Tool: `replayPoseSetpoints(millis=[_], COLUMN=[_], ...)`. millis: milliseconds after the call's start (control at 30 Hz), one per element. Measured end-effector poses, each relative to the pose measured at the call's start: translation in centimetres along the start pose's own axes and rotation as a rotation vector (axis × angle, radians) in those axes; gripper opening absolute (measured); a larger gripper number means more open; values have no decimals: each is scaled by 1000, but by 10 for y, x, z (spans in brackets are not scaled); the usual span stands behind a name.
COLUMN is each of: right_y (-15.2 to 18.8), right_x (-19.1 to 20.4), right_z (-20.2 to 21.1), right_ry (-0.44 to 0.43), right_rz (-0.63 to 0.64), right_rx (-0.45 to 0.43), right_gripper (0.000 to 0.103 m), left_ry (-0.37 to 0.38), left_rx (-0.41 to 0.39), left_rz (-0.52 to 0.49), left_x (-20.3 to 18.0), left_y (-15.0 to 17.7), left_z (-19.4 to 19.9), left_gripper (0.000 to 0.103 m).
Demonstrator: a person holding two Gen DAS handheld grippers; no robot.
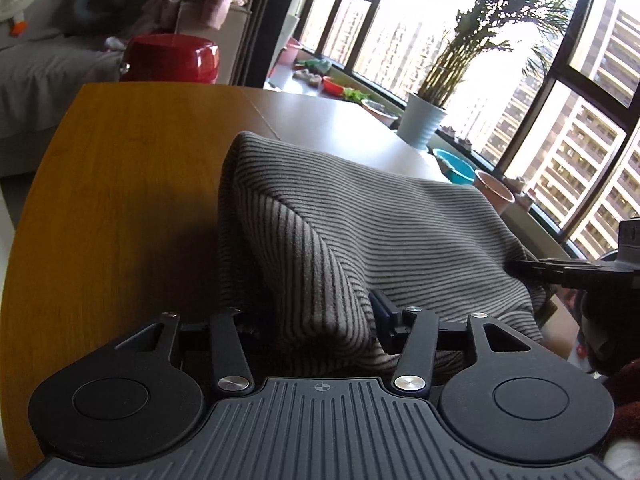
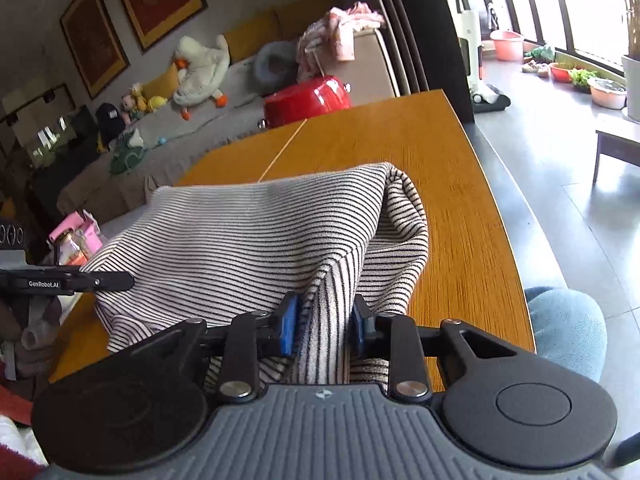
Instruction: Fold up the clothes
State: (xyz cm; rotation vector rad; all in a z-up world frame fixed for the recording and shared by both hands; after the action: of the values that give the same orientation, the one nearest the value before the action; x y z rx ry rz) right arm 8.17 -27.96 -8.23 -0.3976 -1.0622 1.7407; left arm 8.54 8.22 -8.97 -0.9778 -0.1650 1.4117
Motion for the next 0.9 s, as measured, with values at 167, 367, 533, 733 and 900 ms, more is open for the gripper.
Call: replayPoseSetpoints(millis=[167, 367, 533, 733, 900], right_y=[-2, -14, -43, -75, -80], right_x=[-2, -6, -11, -5, -1], right_z=[1, 4, 14, -14, -61], right_ry=[16, 92, 119, 52, -32], right_rz=[8, 77, 110, 149, 117], right_rx=[-5, -17, -101, -156, -90], right_gripper=[43, 87, 95, 103, 103], left_ry=[-63, 52, 169, 154, 137], left_rx=[-84, -110, 2, 103, 81], left_rz=[-31, 4, 26, 16, -22], left_x=[-3, -24, -43, -37, -33], left_y=[-23, -33, -15, -6, -23], left_z=[18, 42, 24, -18, -39], left_gripper=[71, 86, 88, 92, 95])
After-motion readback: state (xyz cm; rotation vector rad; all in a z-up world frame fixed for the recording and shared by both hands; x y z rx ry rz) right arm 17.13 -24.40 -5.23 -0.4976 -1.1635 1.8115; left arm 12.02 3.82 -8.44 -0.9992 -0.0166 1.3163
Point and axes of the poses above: each gripper's, at about its wrist camera, not at the fingertips, and z roughly against the way its jaws point, x to its left, y to its underside, the point moved 5 cm from there along -z, roughly the way its jaws point, and after that the axes turned 12 degrees about z, right-handed, at the moved point
